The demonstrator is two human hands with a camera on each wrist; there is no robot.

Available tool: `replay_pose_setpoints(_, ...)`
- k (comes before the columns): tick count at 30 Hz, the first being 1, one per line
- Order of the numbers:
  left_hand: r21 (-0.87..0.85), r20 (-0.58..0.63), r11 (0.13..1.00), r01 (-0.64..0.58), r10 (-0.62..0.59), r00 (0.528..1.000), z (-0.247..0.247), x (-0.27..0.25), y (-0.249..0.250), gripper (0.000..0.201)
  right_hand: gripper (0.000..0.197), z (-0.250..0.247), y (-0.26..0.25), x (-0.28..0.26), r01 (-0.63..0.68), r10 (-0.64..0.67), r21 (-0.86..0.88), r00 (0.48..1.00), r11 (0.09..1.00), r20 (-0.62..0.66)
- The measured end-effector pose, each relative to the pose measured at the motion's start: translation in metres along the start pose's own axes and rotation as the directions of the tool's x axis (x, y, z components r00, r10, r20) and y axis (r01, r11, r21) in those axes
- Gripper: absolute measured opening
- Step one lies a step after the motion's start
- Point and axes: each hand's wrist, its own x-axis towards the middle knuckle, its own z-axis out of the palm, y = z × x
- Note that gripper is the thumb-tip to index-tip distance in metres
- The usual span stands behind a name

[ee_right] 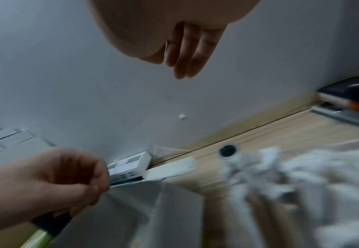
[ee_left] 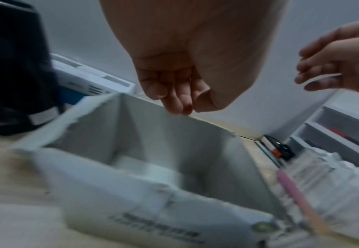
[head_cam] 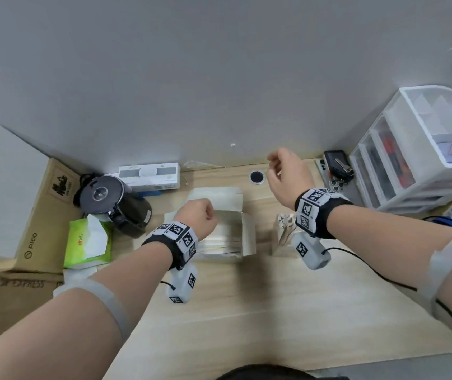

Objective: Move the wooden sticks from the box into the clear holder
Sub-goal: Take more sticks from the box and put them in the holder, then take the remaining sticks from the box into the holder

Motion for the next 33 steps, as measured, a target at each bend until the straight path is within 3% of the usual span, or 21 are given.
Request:
replay_pose_setpoints(3,0.049,0.054,0.997,0.059,-0.062,0.997,-0.009,-0.009,-0.033,0.007,0.018,0.036,-0.04,-0.008,0.054,-0.058,0.036,0.988,0.998,0.143)
replay_pose_setpoints(5,0.091,0.076,0.994,0.063,-0.07,0.995,-0.013,-0.014,-0.049,0.008,0.018,0.065,-0.065,-0.019,0.091,-0.103,0.05,0.936,0.995,0.338)
replay_pose_setpoints(7,0.111,0.071,0.993,0.046,-0.054,0.996,-0.014,-0.016,-0.059,0.013,0.022,0.093,-0.085,-0.029,0.142,-0.101,-0.022,0.799,0.99,0.592)
replay_pose_setpoints(9,0.101,0.079,0.995,0.022,-0.03,0.996,-0.013,-0.016,-0.061,0.016,0.03,0.119,-0.096,-0.034,0.235,0.005,-0.186,0.609,0.954,0.793)
replay_pose_setpoints(11,0.079,0.098,0.997,0.012,-0.02,0.995,-0.013,-0.014,-0.063,0.016,0.033,0.14,-0.099,-0.037,0.337,0.159,-0.341,0.468,0.878,0.87)
replay_pose_setpoints(12,0.073,0.11,0.997,0.012,-0.02,0.994,-0.012,-0.012,-0.064,0.017,0.029,0.145,-0.1,-0.037,0.37,0.216,-0.396,0.442,0.84,0.871)
replay_pose_setpoints(14,0.072,0.151,0.997,-0.008,-0.003,0.989,-0.009,-0.009,-0.067,0.019,0.02,0.154,-0.094,-0.035,0.378,0.265,-0.452,0.451,0.808,0.852)
replay_pose_setpoints(18,0.226,0.362,0.967,-0.119,0.03,0.932,-0.005,-0.005,-0.069,0.027,0.041,0.171,-0.079,-0.031,0.395,0.351,-0.53,0.442,0.75,0.826)
replay_pose_setpoints(19,0.248,0.39,0.96,-0.128,0.022,0.92,-0.004,-0.004,-0.068,0.028,0.053,0.176,-0.075,-0.033,0.407,0.349,-0.552,0.472,0.728,0.809)
replay_pose_setpoints(22,0.258,0.399,0.959,-0.118,0.005,0.917,-0.002,0.002,-0.069,0.023,0.074,0.188,-0.065,-0.037,0.438,0.333,-0.563,0.498,0.7,0.801)
replay_pose_setpoints(26,0.282,0.423,0.957,-0.07,-0.058,0.904,-0.005,0.011,-0.07,0.015,0.063,0.195,-0.057,-0.039,0.499,0.276,-0.552,0.522,0.668,0.807)
replay_pose_setpoints(33,0.261,0.492,0.965,0.0,-0.133,0.86,-0.013,0.022,-0.064,0.035,0.072,0.203,-0.056,-0.039,0.554,0.219,-0.535,0.535,0.637,0.816)
